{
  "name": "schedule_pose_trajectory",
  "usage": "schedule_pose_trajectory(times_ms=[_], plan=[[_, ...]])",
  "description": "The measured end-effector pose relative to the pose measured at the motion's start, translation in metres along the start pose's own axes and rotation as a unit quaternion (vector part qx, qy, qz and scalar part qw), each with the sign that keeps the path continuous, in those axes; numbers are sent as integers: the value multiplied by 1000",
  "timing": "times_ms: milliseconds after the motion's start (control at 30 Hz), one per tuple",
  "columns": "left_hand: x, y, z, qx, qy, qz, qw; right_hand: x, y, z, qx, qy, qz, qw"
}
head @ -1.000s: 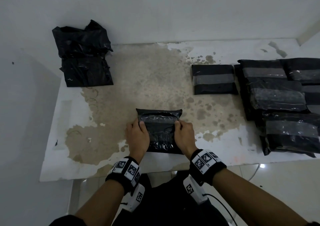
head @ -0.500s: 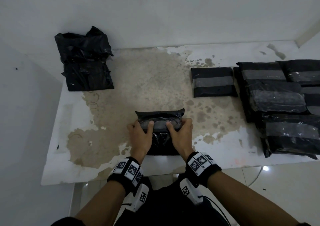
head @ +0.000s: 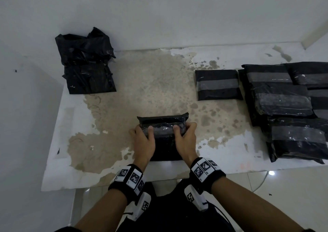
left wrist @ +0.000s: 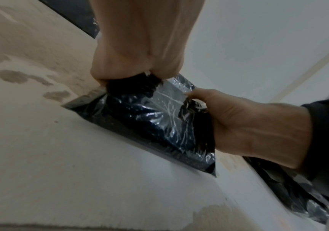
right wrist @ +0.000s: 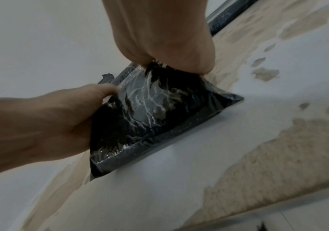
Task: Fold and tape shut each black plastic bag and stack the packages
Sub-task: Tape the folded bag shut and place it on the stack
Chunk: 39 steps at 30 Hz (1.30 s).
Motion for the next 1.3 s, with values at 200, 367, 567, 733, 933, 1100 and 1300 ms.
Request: schedule_pose_trajectory(times_ms=[200,367,567,733,933,1100,1300], plan=[[-4,7,-4,10,-38,-26,999,6,6,-5,11,-17,-15,1000],[3,14,-1,-1,-81,-23,996,10,7,-12,-12,-17,-26,999],[3,16,7,63,-109,-55,990,8,14,-24,-31,-26,-13,999],[3,17,19,105,-141,-98,979,8,22,-36,-28,-16,6,999],[-16,16,41,109,-164,-139,970,5,32,-53,54,-25,68,996],[-49,11,62,191,-93,-30,977,2,58,-108,-9,-87,54,995],[-32,11,72,160,181,132,961,5,101,-183,-70,-155,92,981]])
Point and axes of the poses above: each hand's wrist, its own y-axis towards the middle knuckle, its own z-axis out of the palm, x = y × z, the point moved 5 cm from there along y, towards the middle knuckle, and after that the axes turned 2 degrees about z, right-handed, at the moved point
